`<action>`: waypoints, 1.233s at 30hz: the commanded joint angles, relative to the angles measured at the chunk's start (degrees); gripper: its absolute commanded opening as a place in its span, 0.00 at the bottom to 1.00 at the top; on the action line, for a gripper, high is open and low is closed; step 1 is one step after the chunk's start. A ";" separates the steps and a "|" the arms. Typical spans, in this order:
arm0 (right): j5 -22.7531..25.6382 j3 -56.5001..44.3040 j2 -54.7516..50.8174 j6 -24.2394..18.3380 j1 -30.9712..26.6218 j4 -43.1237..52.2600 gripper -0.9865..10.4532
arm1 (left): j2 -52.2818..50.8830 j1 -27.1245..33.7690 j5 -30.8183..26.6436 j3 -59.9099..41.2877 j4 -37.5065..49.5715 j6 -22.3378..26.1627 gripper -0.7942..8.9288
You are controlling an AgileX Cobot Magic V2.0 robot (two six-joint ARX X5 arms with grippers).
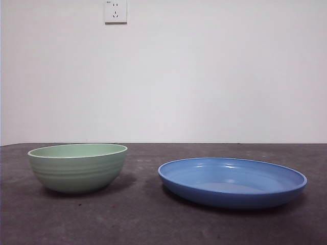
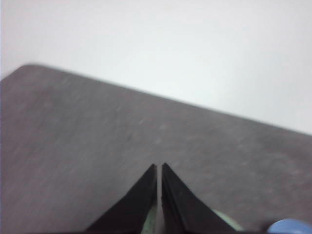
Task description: Place the green bowl on the blue plate
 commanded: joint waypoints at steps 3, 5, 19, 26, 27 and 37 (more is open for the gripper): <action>-5.11 8.68 6.38 0.90 0.07 -7.72 0.10 | 7.10 -0.07 5.75 10.38 -2.40 -0.57 0.10; -7.61 12.07 9.20 0.46 0.07 -11.06 0.10 | 10.16 -0.07 9.38 13.73 -4.11 -0.52 0.10; -25.57 27.04 23.12 -7.48 1.05 -19.65 0.10 | 29.07 -5.64 23.52 31.06 -20.09 7.96 0.10; -31.89 27.61 26.62 -7.72 2.99 -21.20 0.10 | 33.92 -9.99 28.65 32.83 -19.93 9.75 0.10; -31.87 27.61 26.75 -7.67 3.17 -21.29 0.10 | 34.29 -10.32 28.65 32.83 -20.11 9.75 0.10; -31.65 27.61 26.67 -7.69 3.23 -21.46 0.10 | 36.74 -11.26 28.63 32.83 -20.81 9.92 0.28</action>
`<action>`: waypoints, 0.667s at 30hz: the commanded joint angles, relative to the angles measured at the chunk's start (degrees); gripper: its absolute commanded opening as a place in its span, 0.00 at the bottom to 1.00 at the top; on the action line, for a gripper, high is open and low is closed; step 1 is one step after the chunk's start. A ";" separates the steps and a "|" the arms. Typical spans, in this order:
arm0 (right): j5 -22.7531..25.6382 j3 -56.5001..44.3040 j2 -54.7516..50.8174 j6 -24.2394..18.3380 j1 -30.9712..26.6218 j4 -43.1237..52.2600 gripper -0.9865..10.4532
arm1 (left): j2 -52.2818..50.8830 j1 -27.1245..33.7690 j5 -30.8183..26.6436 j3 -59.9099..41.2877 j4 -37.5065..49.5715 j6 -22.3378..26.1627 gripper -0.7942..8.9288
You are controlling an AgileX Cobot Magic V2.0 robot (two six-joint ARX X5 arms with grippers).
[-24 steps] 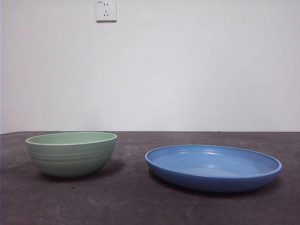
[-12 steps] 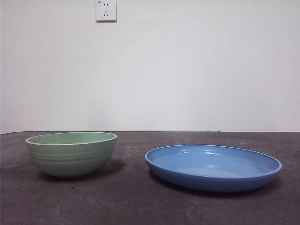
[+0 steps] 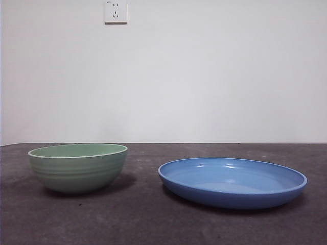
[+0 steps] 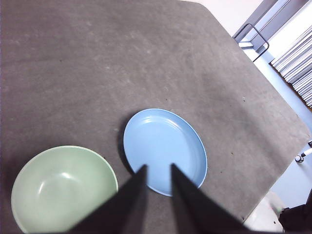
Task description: Place the green bowl on the blue plate
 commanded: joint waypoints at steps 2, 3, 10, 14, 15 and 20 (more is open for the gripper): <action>-0.13 1.01 0.31 -0.90 0.13 0.20 0.10 | 0.85 -0.17 0.26 1.18 0.15 1.18 0.37; -0.13 1.01 0.31 -0.92 0.13 0.20 0.13 | 0.92 -0.17 0.15 1.18 -0.11 1.22 0.41; -0.13 1.01 0.28 -0.85 0.13 0.20 0.48 | 1.77 -0.17 0.00 1.18 -0.70 1.22 0.55; -0.11 1.01 0.28 -0.76 0.13 0.02 0.57 | 2.45 -0.17 -0.17 1.16 -0.74 1.22 0.62; -0.13 1.01 0.28 -0.70 0.15 -0.04 0.57 | 2.73 -0.17 -0.35 1.16 -0.77 1.22 0.63; -0.11 1.01 0.28 -0.61 0.15 -0.04 0.57 | 4.35 -0.17 -2.36 1.16 -1.20 1.44 0.63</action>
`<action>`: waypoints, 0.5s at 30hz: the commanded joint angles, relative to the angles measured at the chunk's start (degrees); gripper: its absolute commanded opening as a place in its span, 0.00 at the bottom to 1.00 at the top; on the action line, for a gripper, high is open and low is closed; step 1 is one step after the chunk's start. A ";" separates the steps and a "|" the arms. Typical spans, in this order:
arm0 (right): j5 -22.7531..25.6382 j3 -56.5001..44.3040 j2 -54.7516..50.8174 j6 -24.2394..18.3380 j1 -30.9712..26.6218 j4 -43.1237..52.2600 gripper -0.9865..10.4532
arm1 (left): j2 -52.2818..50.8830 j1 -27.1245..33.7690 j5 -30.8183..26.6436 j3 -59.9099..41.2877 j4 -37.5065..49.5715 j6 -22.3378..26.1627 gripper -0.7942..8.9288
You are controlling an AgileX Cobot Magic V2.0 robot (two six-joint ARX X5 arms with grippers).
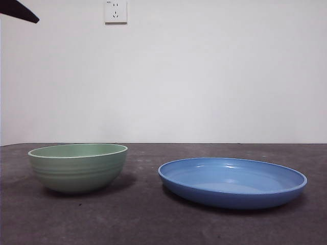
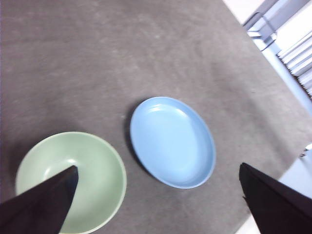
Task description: Place the green bowl on the blue plate
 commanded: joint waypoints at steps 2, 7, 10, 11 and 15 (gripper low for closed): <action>-0.11 1.01 0.22 -0.59 0.13 0.15 0.57 | 2.05 -0.17 -3.54 1.16 -0.76 1.77 0.63; 0.26 1.01 0.22 -0.61 0.15 0.13 0.57 | 5.42 -0.17 -12.96 1.16 -3.45 2.64 0.63; 0.24 1.01 0.20 -0.61 0.13 0.22 0.57 | 8.31 -0.17 -16.26 1.16 -4.37 3.32 0.63; 0.24 1.01 0.20 -0.61 0.15 0.22 0.57 | 9.46 -0.17 -16.48 1.16 -4.42 3.72 0.63; 0.22 1.01 0.20 -0.61 0.15 0.20 0.57 | 14.29 -0.17 -16.55 1.16 -4.31 3.91 0.63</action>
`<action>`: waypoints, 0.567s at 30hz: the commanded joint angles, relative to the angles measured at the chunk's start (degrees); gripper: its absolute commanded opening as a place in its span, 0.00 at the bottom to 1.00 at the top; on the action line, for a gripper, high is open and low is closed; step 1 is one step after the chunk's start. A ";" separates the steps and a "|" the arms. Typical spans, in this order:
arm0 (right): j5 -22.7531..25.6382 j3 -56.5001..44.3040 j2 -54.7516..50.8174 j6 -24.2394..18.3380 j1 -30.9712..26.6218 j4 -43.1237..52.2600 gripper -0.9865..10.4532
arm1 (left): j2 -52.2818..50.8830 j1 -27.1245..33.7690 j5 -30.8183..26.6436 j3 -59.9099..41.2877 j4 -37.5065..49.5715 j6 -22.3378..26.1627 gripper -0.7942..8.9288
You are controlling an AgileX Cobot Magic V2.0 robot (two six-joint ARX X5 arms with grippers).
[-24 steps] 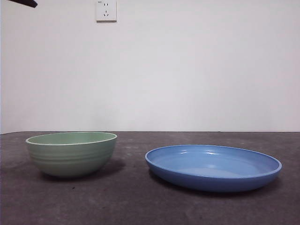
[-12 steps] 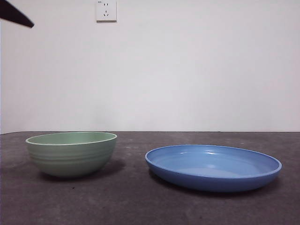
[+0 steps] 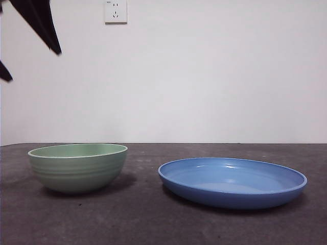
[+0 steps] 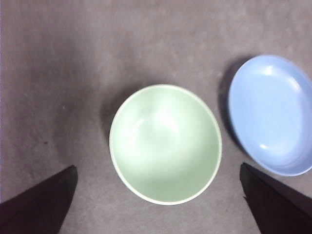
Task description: Place the green bowl on the blue plate
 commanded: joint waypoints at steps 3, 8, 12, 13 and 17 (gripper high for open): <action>0.02 1.01 0.20 -0.61 0.15 0.20 0.57 | 6.84 -0.17 -0.15 1.16 0.20 1.07 0.62; 0.02 1.01 0.20 -0.59 0.15 0.20 0.57 | 13.68 -0.17 -0.42 1.16 -0.24 1.05 0.62; 0.02 1.01 0.20 -0.59 0.15 0.17 0.57 | 18.25 -0.17 -0.55 1.16 0.33 1.11 0.62; 0.02 1.01 0.20 -0.59 0.15 0.17 0.57 | 19.32 -0.17 -0.55 1.16 0.81 1.11 0.62; 0.02 1.01 0.20 -0.59 0.15 0.15 0.57 | 22.77 -0.17 -0.55 1.16 2.95 0.85 0.61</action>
